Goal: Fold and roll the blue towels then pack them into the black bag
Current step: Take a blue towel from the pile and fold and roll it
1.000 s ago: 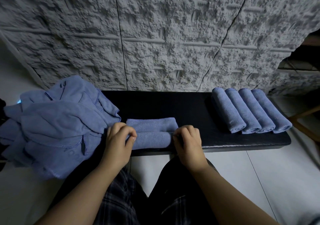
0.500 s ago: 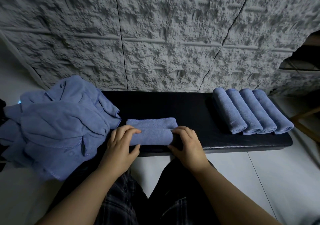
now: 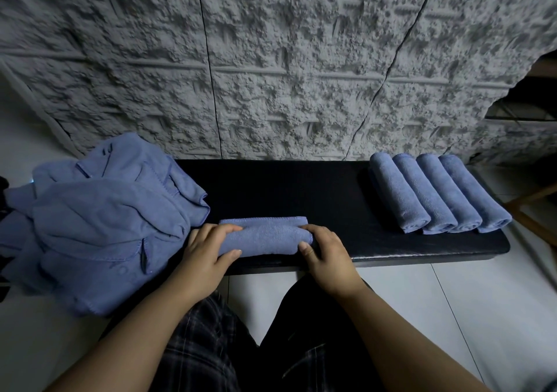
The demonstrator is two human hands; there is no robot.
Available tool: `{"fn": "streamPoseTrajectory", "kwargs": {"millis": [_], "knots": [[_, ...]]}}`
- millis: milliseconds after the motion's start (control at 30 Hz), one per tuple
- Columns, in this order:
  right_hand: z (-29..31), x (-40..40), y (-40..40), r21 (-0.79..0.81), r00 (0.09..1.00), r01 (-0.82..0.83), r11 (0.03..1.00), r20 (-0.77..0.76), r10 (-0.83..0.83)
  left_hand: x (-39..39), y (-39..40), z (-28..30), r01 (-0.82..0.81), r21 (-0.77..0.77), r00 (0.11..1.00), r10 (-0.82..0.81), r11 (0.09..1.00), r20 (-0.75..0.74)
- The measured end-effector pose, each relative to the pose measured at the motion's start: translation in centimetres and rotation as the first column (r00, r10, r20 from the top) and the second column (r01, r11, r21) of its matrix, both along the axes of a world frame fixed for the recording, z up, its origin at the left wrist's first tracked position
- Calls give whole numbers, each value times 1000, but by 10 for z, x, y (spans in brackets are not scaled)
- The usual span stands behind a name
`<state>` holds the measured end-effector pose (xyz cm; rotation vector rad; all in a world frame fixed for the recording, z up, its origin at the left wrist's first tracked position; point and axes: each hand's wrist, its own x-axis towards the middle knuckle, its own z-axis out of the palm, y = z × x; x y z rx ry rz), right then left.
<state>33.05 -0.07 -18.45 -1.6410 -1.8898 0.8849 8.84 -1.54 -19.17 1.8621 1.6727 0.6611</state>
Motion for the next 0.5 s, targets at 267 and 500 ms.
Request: {"fn": "streamPoseTrajectory", "kwargs": {"millis": [267,500], "knots": [[-4,-5,4,-104,997,79,991,-10,-80,5,0,-1,-55,-19,998,55,998,-5],[21,-15,36,-365,981,122,923,187,-56,26,16,16,136,279,972,-74,951,-223]]}}
